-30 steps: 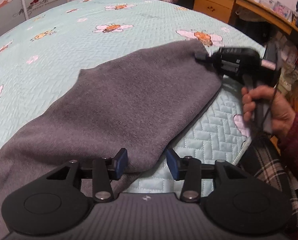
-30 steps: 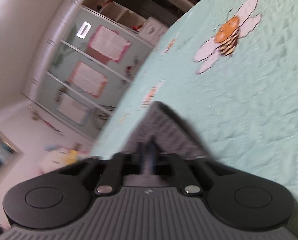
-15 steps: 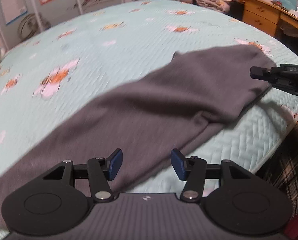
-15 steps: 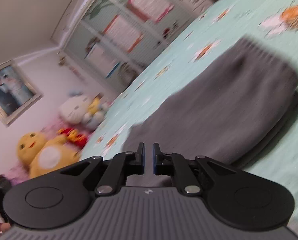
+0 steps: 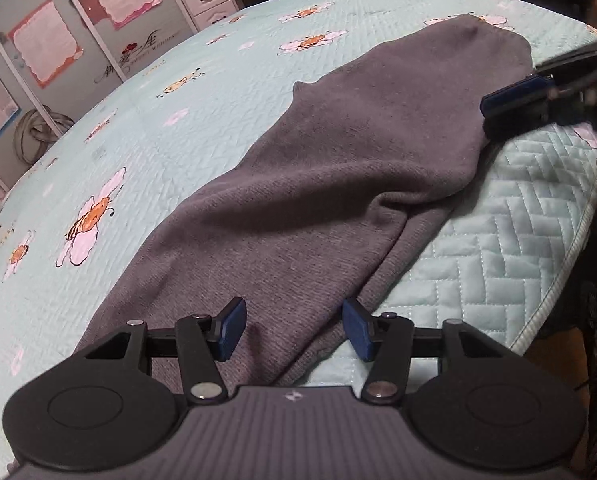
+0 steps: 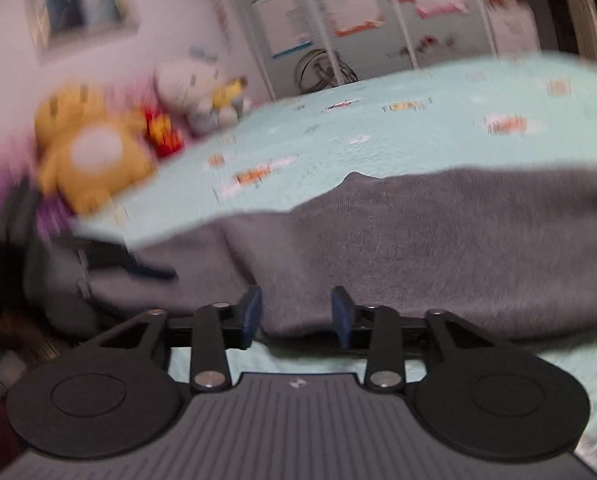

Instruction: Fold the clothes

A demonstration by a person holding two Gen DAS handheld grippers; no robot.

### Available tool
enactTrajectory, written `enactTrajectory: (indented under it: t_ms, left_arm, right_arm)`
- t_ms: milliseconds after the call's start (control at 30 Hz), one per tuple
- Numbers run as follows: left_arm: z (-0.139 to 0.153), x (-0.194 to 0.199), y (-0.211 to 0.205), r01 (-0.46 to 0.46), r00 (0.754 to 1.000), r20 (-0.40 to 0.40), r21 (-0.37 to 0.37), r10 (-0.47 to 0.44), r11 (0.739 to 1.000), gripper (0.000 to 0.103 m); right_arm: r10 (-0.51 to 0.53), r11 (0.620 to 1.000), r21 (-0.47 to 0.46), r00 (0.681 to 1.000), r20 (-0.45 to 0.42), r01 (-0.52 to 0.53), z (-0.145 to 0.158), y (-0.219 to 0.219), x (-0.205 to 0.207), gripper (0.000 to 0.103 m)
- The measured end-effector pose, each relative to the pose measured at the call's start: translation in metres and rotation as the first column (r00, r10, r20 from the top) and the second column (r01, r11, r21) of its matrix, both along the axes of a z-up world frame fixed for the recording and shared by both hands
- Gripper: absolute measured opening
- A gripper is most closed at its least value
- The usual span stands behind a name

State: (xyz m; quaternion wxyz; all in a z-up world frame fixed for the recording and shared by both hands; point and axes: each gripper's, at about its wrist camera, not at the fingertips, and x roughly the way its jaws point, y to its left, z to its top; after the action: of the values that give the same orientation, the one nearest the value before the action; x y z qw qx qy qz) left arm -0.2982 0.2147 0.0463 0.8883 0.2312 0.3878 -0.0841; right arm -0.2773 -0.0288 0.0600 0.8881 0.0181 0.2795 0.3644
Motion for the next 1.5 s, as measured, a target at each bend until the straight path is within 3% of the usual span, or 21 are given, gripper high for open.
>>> enactTrajectory:
  t_ms: [167,333,367,400,467,600,933,1100,1233,1300,1400,1500]
  left_arm:
    - [-0.002,-0.005,-0.001,0.036,0.999,0.004,0.034,-0.036,0.999,0.053]
    - [-0.002,0.001,0.004,0.015,1.000,0.007,-0.006,-0.015,1.000,0.048]
    - [-0.001,0.001,0.005,0.010,1.000,0.007,-0.021,-0.010,1.000,0.041]
    - [0.000,0.002,0.007,0.005,1.000,0.007,-0.036,-0.005,0.999,0.025]
    - [0.002,0.001,0.012,-0.019,1.000,0.017,-0.078,0.021,0.997,0.007]
    - [0.011,-0.008,0.023,-0.049,0.997,0.052,-0.134,0.056,0.990,0.005]
    - [-0.004,-0.013,0.020,0.005,1.000,-0.016,-0.052,-0.006,0.999,0.005]
    - [-0.010,-0.013,0.010,0.064,0.998,-0.016,0.038,-0.063,0.997,0.004]
    - [-0.005,-0.010,0.020,0.036,0.999,-0.023,-0.021,-0.036,0.999,0.007]
    - [-0.004,-0.008,0.023,0.020,0.999,-0.028,-0.049,-0.021,0.999,0.007]
    - [-0.006,-0.008,0.020,0.024,0.999,-0.026,-0.038,-0.025,0.999,0.007]
    - [-0.006,-0.008,0.019,0.033,0.999,-0.027,-0.027,-0.033,0.999,0.007]
  right_arm:
    - [0.059,0.959,-0.281,0.990,0.130,-0.020,-0.011,0.026,-0.015,0.046]
    - [0.107,0.917,-0.398,0.971,0.215,-0.013,-0.018,0.038,-0.023,0.046]
    - [0.113,0.909,-0.417,0.966,0.232,-0.006,-0.019,0.041,-0.023,0.046]
    - [0.120,0.900,-0.435,0.962,0.244,-0.002,-0.020,0.043,-0.023,0.046]
    - [0.136,0.885,-0.465,0.957,0.255,-0.002,-0.021,0.045,-0.024,0.046]
    - [0.147,0.873,-0.488,0.949,0.278,0.007,-0.022,0.044,-0.025,0.046]
    - [0.048,0.903,-0.430,0.984,0.171,0.031,-0.025,0.030,0.000,0.043]
    - [-0.026,0.918,-0.390,0.992,0.120,0.072,-0.026,0.022,0.011,0.044]
    - [-0.021,0.928,-0.371,0.999,0.049,0.037,-0.017,0.014,0.012,0.046]
    - [-0.025,0.957,-0.289,1.000,-0.015,0.020,-0.009,0.004,0.014,0.046]
    - [-0.045,0.996,-0.084,0.993,-0.106,0.037,0.002,-0.017,0.022,0.046]
    - [-0.100,0.985,0.116,0.975,-0.196,0.125,0.005,-0.039,0.037,0.046]
